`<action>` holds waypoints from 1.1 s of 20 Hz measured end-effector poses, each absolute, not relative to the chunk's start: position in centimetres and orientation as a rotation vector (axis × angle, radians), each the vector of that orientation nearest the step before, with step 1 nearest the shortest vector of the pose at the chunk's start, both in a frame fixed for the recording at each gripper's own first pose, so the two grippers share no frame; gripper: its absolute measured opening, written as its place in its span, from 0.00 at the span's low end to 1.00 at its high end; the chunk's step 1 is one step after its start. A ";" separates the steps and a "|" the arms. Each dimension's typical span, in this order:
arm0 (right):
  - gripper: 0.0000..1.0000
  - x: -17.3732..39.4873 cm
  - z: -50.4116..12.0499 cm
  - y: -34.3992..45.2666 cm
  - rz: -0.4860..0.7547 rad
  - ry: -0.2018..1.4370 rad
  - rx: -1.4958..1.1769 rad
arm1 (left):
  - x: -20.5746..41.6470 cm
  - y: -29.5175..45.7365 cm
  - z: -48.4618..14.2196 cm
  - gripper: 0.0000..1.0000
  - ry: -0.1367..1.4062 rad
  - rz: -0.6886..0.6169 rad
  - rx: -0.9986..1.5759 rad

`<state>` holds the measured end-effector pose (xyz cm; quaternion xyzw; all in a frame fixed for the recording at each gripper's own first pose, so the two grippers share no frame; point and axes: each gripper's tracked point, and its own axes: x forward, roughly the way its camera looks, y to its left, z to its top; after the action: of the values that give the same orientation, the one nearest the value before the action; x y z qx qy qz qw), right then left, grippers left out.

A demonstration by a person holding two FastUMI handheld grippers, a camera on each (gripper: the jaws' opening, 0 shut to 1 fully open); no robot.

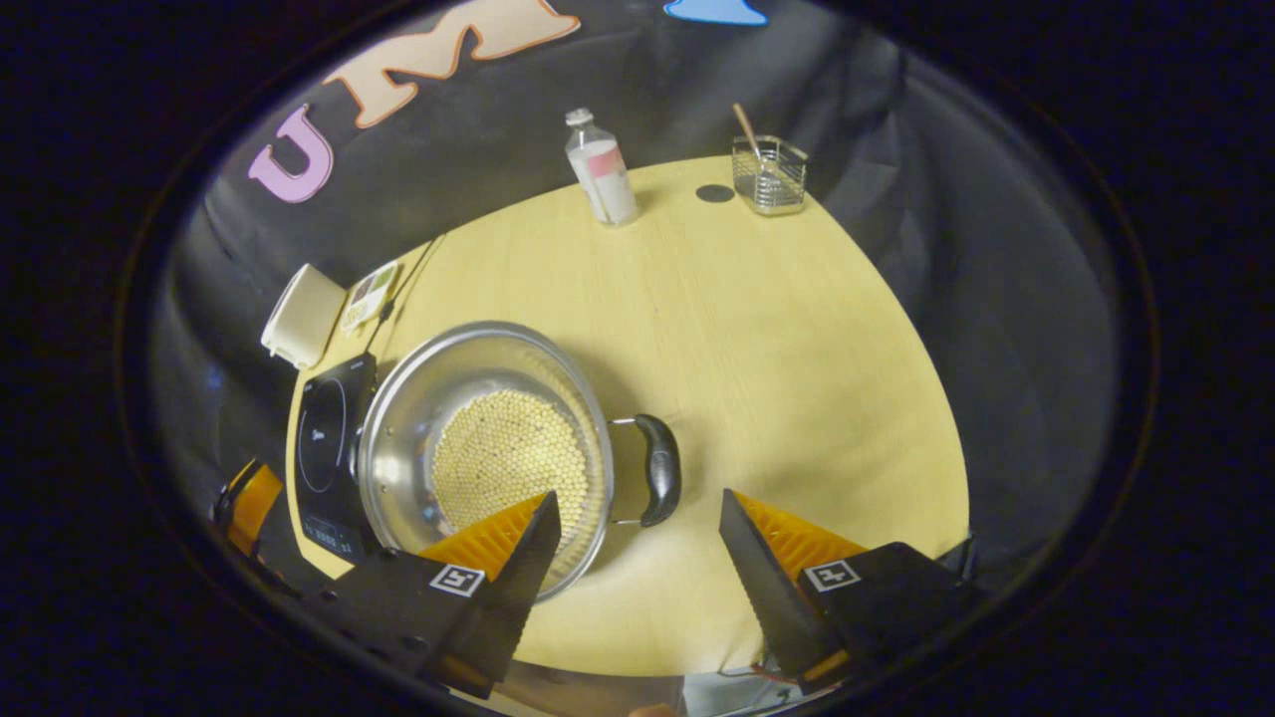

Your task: First push the handle of the pot to place it horizontally, then grasp the pot with both hands and set it on the induction cooktop.

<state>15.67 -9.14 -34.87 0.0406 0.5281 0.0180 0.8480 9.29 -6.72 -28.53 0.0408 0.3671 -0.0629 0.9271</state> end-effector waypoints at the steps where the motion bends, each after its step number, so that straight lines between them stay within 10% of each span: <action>1: 1.00 15.9 -35.5 -9.4 0.052 1.131 0.080 | 9.5 -6.8 -29.2 0.97 0.770 -0.127 0.073; 22: 0.98 18.4 -42.0 -5.8 0.232 1.337 0.206 | 13.1 -9.4 -39.0 0.96 1.081 -0.172 -0.003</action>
<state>18.45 -5.79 -41.99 0.0953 0.6171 0.1072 0.7737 13.05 -9.42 -39.00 -0.0012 0.5137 -0.0817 0.8541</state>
